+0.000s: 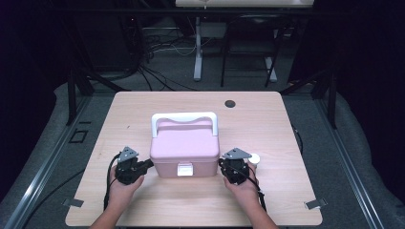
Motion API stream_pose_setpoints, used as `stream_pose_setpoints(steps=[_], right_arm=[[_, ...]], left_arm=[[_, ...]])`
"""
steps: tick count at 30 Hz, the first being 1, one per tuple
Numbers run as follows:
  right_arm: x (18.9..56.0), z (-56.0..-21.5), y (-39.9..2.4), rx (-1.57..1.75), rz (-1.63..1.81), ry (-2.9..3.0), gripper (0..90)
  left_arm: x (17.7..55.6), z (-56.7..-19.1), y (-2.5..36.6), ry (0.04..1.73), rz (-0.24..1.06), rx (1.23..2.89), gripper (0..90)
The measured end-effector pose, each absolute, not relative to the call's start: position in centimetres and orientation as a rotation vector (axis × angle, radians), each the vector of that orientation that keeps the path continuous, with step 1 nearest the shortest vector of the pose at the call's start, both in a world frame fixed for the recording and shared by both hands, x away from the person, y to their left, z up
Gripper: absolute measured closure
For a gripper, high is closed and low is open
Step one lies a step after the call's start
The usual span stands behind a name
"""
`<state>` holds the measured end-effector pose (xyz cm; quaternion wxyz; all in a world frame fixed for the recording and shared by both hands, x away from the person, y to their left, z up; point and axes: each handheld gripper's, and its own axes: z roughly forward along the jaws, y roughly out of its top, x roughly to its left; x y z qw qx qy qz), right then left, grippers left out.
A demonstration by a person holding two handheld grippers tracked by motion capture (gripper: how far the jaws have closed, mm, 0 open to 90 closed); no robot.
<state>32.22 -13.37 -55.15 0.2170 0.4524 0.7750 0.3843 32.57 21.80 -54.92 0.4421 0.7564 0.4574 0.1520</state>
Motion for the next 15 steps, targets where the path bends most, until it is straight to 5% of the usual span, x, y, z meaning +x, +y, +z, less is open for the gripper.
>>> stream_pose_setpoints(steps=[15], right_arm=[[30.9,-54.9,-13.4,1.225,1.042,2.176,90.0]], left_arm=[[31.4,-54.8,21.9,1.123,0.349,1.895,90.0]])
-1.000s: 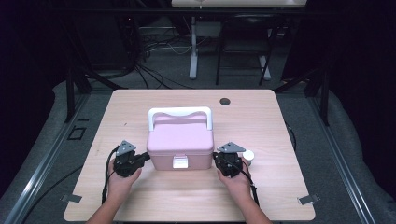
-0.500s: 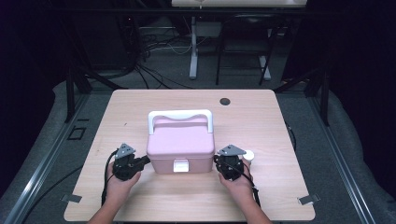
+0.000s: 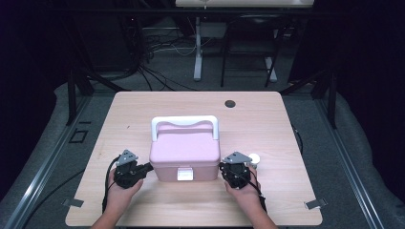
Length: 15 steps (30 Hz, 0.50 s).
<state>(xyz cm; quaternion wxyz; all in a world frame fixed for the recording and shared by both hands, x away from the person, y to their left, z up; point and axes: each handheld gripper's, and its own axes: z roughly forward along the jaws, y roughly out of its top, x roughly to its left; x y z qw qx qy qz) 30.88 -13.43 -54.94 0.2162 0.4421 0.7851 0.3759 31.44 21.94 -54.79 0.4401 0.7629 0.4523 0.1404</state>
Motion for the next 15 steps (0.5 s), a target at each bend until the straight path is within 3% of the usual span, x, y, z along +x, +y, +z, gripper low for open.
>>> stream_pose_setpoints(steps=[15], right_arm=[[29.93,-54.68,-13.47,1.202,1.025,2.223,90.0]], left_arm=[[30.74,-54.67,22.07,1.115,0.349,1.912,90.0]])
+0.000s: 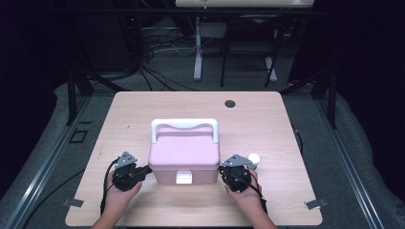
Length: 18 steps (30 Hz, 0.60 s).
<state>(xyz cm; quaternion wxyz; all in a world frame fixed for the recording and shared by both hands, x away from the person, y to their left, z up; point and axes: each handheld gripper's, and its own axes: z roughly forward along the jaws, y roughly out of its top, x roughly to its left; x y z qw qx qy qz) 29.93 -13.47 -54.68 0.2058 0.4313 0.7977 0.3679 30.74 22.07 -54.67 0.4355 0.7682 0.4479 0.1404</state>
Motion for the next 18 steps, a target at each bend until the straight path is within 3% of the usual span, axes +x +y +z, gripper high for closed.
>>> stream_pose_setpoints(steps=[18], right_arm=[[29.0,-54.5,-13.7,1.196,1.017,2.239,90.0]], left_arm=[[29.5,-54.6,22.0,1.099,0.329,1.932,90.0]])
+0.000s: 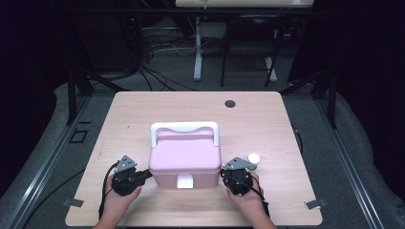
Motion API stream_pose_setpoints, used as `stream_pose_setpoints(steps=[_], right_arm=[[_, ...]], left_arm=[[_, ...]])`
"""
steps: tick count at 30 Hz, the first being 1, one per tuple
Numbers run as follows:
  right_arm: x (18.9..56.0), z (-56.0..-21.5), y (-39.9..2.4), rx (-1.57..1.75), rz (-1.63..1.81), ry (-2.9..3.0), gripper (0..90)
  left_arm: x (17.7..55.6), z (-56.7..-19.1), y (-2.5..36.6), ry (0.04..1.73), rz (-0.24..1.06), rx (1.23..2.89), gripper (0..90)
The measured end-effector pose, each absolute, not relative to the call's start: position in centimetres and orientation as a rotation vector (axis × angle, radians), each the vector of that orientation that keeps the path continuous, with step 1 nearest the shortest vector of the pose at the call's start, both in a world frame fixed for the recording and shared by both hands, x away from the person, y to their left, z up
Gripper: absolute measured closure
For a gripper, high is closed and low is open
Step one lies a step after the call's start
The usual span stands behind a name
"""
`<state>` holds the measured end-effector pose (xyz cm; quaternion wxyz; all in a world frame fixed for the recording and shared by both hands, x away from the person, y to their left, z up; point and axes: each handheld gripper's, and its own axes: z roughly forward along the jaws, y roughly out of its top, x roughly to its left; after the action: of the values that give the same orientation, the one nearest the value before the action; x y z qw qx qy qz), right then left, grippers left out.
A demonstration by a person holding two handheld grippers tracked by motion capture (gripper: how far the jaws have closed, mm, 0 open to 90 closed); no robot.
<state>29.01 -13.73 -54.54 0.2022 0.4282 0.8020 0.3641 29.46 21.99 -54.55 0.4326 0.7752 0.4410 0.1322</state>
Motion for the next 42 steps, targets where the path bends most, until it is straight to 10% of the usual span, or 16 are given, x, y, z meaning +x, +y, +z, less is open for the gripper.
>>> stream_pose_setpoints(steps=[42], right_arm=[[26.2,-54.2,-14.3,1.173,0.991,2.282,90.0]], left_arm=[[26.7,-54.3,21.8,1.070,0.289,1.972,90.0]])
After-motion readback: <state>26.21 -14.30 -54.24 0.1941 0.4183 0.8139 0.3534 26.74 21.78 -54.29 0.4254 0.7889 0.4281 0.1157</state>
